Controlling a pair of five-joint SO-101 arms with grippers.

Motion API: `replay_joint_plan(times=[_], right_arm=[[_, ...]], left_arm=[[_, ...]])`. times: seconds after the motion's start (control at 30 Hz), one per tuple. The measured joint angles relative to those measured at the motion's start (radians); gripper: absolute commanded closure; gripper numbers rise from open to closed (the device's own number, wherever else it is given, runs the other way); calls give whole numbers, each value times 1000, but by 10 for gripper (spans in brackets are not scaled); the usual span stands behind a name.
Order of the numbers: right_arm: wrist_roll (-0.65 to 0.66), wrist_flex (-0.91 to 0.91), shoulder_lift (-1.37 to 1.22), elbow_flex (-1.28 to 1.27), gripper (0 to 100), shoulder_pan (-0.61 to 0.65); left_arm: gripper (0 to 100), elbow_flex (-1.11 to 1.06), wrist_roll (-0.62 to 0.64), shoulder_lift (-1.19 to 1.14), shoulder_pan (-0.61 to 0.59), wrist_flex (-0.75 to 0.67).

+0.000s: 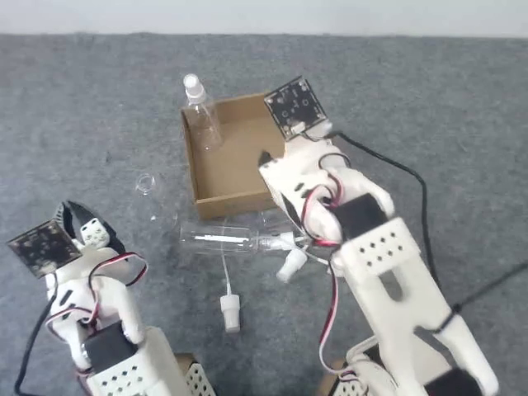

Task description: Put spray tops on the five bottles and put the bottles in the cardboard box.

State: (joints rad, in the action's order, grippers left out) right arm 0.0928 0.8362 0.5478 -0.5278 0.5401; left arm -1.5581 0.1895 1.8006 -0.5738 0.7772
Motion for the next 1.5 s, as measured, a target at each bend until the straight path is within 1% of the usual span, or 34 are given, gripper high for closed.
replay_joint_plan(times=[0.1, 0.13, 0.33, 0.53, 0.7, 0.87, 1.03, 1.13, 1.3, 1.37, 1.5], right_arm=[[-3, 109, 49, 0, 767, -6], [-26, 140, 61, 0, 767, -11], [-221, 275, 101, 0, 765, -25], [-405, 368, 103, -20, 764, -23], [-503, 439, 103, -40, 765, -23], [-525, 503, 103, -40, 766, -23], [-589, 535, 103, -40, 766, -44], [-603, 542, 60, -40, 766, -80], [-603, 542, -92, -35, 767, -167], [-569, 542, -110, -28, 767, -203], [-437, 566, -114, -23, 764, -226]], left_arm=[[984, -11, 0, 0, 2, 0], [984, -11, 0, 0, 2, 0], [984, -11, 2, 0, 2, 0], [984, -11, 2, 0, 2, 0], [984, -11, 2, 0, 2, 0], [984, -11, 5, 0, 2, 0], [984, -11, 5, 0, 2, 0], [984, -11, 5, 0, 2, 0], [984, -11, 5, 0, 2, 0], [984, -11, 5, 0, 2, 0], [984, -11, 5, 0, 2, 0]])
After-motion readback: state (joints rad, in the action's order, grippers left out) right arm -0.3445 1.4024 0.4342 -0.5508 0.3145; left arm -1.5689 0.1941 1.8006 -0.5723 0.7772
